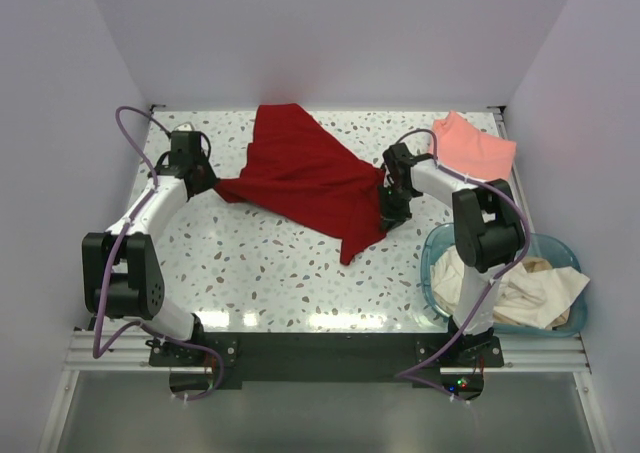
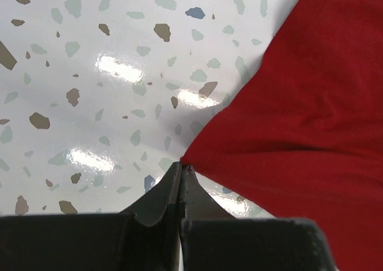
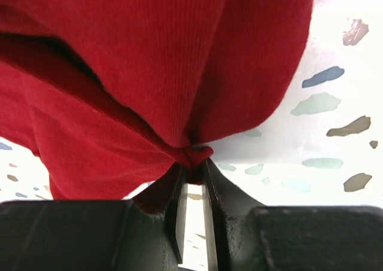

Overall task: Fold and stack the t-shirts
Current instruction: Flatten the tshirt out

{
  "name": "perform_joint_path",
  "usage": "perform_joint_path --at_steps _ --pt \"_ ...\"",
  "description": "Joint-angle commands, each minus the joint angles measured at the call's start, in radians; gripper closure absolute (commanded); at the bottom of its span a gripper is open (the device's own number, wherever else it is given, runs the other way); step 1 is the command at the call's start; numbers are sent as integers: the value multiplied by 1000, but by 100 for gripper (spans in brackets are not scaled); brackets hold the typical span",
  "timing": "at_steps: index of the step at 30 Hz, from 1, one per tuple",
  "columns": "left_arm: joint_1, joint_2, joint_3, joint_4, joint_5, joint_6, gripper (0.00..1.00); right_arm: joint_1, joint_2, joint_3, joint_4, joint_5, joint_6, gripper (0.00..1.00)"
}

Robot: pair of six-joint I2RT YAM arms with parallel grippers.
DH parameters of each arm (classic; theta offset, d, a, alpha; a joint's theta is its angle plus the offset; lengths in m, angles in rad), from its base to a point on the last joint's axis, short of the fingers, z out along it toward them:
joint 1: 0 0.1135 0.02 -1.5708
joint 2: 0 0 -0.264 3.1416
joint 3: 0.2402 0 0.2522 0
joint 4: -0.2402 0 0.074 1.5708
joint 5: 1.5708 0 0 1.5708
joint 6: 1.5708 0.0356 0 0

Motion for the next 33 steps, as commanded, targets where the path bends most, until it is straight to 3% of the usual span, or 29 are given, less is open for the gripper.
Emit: perform_joint_path --at_steps 1,9,19,24,27,33 --pt "10 -12 15 12 -29 18 100 -3 -12 36 -54 -13 -41 82" --pt "10 -13 21 9 -84 11 100 -5 -94 85 -227 22 -67 82" --pt "27 -15 26 -37 -148 21 100 -39 -213 134 -413 24 -87 99" --pt "27 -24 42 -41 -150 -1 100 -77 -211 237 -488 1 -60 100" --pt "27 -24 110 -25 -112 -24 100 -102 -152 416 -532 -24 -40 100" --pt "27 -12 358 61 -78 -36 100 -137 30 1039 -626 -40 18 100"
